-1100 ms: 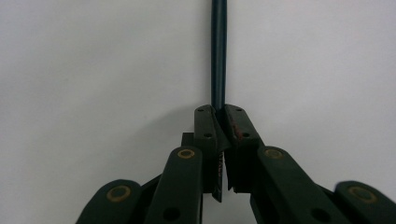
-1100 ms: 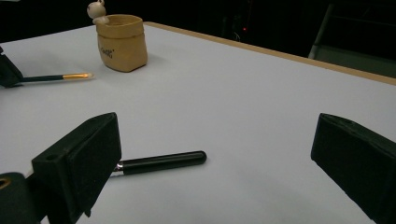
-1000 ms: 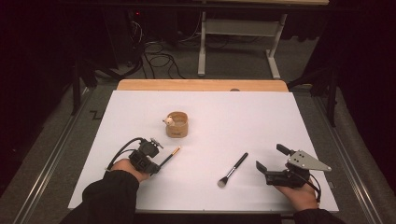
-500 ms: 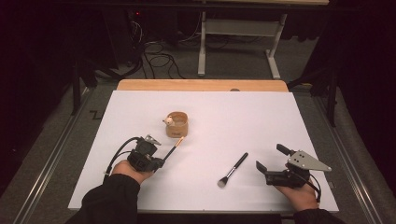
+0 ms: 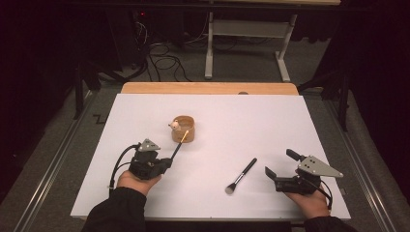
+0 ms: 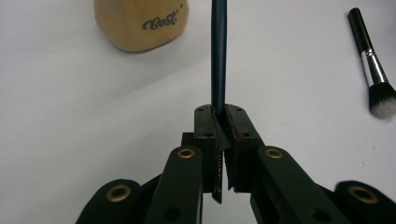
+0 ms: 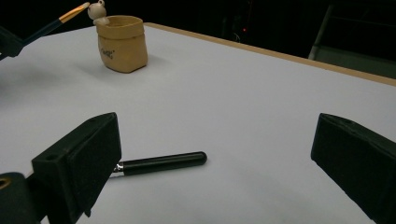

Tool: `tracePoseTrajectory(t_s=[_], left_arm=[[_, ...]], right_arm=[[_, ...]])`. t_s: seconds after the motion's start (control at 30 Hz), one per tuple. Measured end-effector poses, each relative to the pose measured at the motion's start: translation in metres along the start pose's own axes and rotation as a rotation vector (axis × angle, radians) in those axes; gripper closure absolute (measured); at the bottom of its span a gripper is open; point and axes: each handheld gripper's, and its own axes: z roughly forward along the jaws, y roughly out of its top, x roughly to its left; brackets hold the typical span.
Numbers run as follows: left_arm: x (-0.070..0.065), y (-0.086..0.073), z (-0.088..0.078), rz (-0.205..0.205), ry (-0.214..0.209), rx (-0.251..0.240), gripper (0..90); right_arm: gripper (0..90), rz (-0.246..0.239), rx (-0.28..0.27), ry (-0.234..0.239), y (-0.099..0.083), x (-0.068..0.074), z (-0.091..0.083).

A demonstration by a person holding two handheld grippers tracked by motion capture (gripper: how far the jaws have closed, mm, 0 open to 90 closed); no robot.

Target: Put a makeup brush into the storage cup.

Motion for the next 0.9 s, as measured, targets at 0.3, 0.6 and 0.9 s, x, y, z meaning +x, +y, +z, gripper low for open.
tracePoseTrajectory(t_s=[0.3, 0.6, 0.9], left_arm=[[0.003, -0.018, -0.001, -0.020, 0.043, -0.065, 84.6], [0.012, -0.036, -0.003, -0.074, 0.026, -0.139, 84.5], [0.020, -0.044, -0.017, -0.103, 0.023, -0.216, 84.5]], right_arm=[[2.4, 0.006, -0.006, -0.005, 0.000, -0.003, -0.001], [2.4, 0.019, -0.011, -0.006, -0.001, -0.003, -0.002], [2.3, 0.029, -0.010, -0.026, -0.002, -0.005, -0.002]])
